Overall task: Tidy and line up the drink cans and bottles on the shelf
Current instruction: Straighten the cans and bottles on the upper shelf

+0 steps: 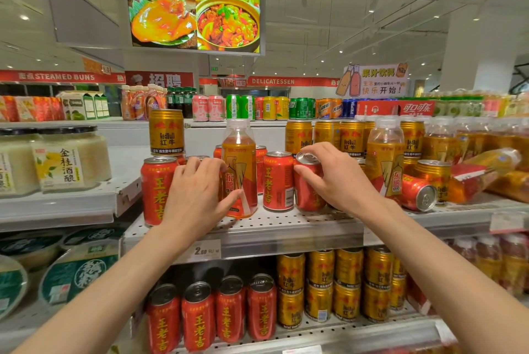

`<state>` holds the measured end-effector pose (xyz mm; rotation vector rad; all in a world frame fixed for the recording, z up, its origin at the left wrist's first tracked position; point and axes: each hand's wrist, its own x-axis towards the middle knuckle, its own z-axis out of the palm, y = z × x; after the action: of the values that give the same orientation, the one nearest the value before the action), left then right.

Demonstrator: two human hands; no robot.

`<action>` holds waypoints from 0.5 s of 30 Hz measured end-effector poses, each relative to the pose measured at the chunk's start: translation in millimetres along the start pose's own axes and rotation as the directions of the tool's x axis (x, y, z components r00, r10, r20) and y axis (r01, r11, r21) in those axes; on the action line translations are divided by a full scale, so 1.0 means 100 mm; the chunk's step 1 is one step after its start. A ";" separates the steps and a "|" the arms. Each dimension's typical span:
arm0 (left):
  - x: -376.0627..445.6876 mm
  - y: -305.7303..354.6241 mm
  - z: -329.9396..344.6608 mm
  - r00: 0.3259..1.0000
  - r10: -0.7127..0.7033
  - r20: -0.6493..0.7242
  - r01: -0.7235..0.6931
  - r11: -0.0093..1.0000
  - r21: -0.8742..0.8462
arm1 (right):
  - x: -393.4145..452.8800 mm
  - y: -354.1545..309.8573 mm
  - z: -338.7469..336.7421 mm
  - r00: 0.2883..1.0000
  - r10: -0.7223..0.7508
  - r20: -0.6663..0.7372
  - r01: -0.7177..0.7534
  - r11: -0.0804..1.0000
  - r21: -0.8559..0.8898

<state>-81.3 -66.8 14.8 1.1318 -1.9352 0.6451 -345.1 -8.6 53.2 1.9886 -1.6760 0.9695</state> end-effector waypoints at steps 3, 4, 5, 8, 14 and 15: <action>-0.01 0.00 0.00 1.000 0.000 -0.002 0.000 1.000 0.003 | 0.03 0.01 0.05 0.998 0.022 0.057 -0.019 0.999 -0.047; -0.01 0.00 0.00 1.000 -0.001 -0.001 0.001 1.000 0.003 | 0.03 0.03 0.06 0.996 0.046 0.083 -0.042 0.998 -0.049; 0.00 0.01 -0.01 1.000 -0.002 0.001 0.002 1.000 0.003 | 0.03 0.05 0.07 0.993 0.061 0.099 -0.055 0.997 -0.055; 0.00 0.01 -0.01 1.000 -0.007 0.001 0.007 1.000 0.004 | 0.05 0.12 0.06 0.992 0.064 0.111 -0.055 0.995 -0.079; -0.01 0.01 0.00 1.000 -0.009 0.011 0.009 1.000 -0.005 | 0.04 0.06 0.05 0.997 0.036 0.064 -0.029 0.994 -0.101; -0.01 0.01 0.00 1.000 -0.009 0.012 0.009 1.000 -0.003 | 0.02 0.06 0.08 0.998 0.038 0.050 -0.033 0.995 -0.096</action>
<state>-82.1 -66.1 13.9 1.1442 -1.9393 0.6311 -348.4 -16.4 48.5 1.9438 -1.7566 0.8402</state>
